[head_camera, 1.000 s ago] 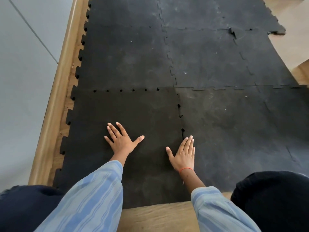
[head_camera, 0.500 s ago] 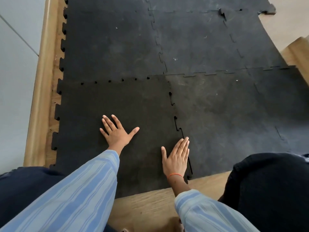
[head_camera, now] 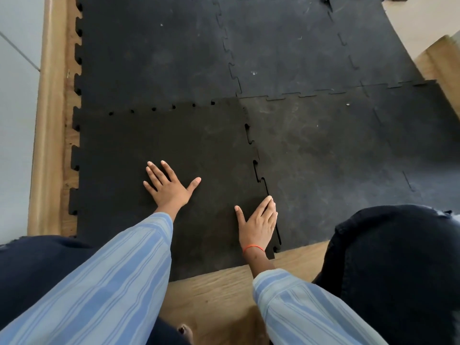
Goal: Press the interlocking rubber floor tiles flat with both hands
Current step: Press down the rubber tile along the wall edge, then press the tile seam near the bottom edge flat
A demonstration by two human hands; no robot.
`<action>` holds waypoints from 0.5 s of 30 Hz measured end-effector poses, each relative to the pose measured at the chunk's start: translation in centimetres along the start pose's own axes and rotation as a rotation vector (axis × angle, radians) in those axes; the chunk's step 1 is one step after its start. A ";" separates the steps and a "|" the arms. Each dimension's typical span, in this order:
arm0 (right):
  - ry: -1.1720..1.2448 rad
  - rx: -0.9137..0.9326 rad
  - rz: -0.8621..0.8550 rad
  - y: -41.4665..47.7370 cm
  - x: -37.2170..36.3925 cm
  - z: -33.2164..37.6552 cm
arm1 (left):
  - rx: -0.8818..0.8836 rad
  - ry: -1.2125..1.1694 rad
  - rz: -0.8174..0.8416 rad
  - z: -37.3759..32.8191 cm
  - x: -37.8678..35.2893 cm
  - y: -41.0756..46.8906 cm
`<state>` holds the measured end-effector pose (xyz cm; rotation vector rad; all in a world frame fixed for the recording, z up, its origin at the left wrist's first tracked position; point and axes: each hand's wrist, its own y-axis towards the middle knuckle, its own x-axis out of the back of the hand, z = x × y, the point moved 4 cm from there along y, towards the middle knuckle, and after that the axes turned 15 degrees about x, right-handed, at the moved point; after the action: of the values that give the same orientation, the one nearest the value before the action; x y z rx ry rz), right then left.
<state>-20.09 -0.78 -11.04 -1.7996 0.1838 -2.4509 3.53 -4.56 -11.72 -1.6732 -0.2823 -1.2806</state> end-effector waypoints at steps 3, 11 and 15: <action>0.037 -0.171 -0.043 -2.0 0.7 -0.6 | 0.007 0.008 0.022 -0.2 0.3 -0.4; 0.204 -0.499 -0.024 -5.8 1.0 -1.8 | -0.104 0.121 0.127 -1.3 -0.1 -2.4; 0.532 -0.797 -0.243 -5.7 1.2 -2.4 | -0.105 0.134 0.156 -1.3 0.2 -2.5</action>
<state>-22.78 4.82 -9.77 -1.3271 1.1869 -3.2846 1.15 -4.40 -10.26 -1.6537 -0.0040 -1.3016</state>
